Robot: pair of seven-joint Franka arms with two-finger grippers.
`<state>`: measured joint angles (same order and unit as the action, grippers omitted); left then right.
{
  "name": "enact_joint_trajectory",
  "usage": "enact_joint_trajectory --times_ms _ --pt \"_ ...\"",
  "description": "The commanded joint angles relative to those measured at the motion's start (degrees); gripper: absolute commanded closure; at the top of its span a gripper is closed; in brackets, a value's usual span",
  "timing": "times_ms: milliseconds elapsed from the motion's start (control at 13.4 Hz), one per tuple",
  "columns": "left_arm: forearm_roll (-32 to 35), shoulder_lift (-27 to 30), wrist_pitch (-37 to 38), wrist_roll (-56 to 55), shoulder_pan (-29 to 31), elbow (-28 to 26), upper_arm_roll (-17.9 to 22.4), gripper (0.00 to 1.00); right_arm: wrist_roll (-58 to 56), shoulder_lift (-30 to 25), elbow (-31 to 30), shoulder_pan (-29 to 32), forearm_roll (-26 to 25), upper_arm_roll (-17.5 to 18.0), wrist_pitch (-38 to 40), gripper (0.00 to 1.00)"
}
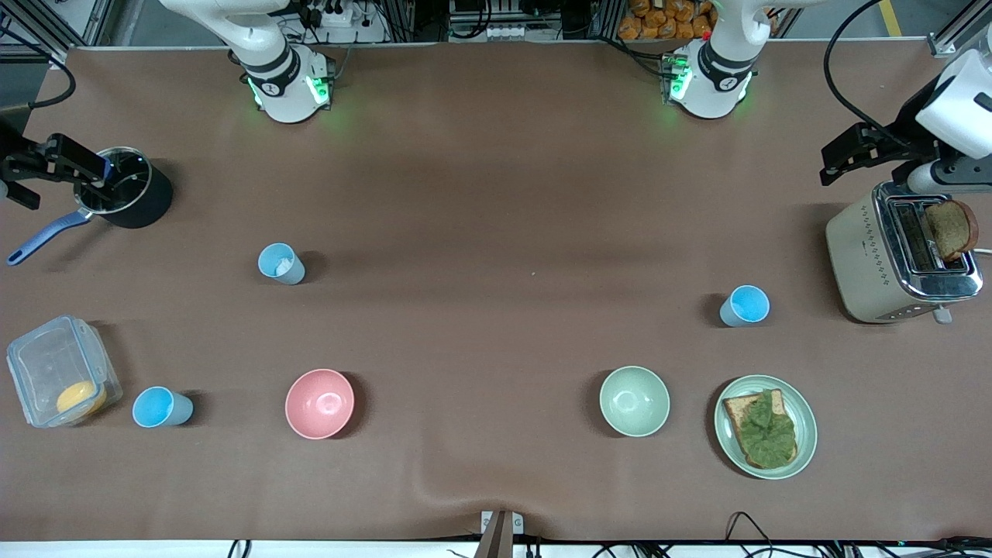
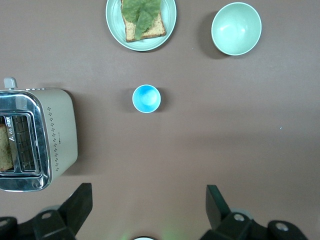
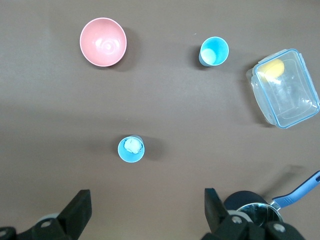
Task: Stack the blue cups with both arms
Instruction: 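Reach the left gripper down to the blue cup beside the toaster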
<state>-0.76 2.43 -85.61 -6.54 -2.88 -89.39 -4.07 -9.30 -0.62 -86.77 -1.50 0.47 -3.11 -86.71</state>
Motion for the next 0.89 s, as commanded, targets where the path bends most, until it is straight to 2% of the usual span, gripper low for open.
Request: enact_joint_trajectory --times_ms 0,298,596,819 --pt "0.49 0.03 0.79 1.78 0.42 0.45 -0.42 0.0 0.07 0.79 1.52 1.15 -1.18 0.65 0.58 0.0" --pt "0.14 -0.32 -0.96 1.1 0.78 0.62 -0.15 0.0 0.16 0.8 1.87 1.24 -1.27 0.47 0.58 0.0" --pt "2.33 -5.05 -1.58 1.62 1.13 0.1 0.11 0.0 0.16 0.8 2.57 1.24 -1.27 0.47 0.58 0.0" --pt "2.69 -7.96 -11.3 1.71 2.27 -5.85 0.11 0.0 0.16 0.8 2.57 1.24 -1.18 0.47 0.58 0.0"
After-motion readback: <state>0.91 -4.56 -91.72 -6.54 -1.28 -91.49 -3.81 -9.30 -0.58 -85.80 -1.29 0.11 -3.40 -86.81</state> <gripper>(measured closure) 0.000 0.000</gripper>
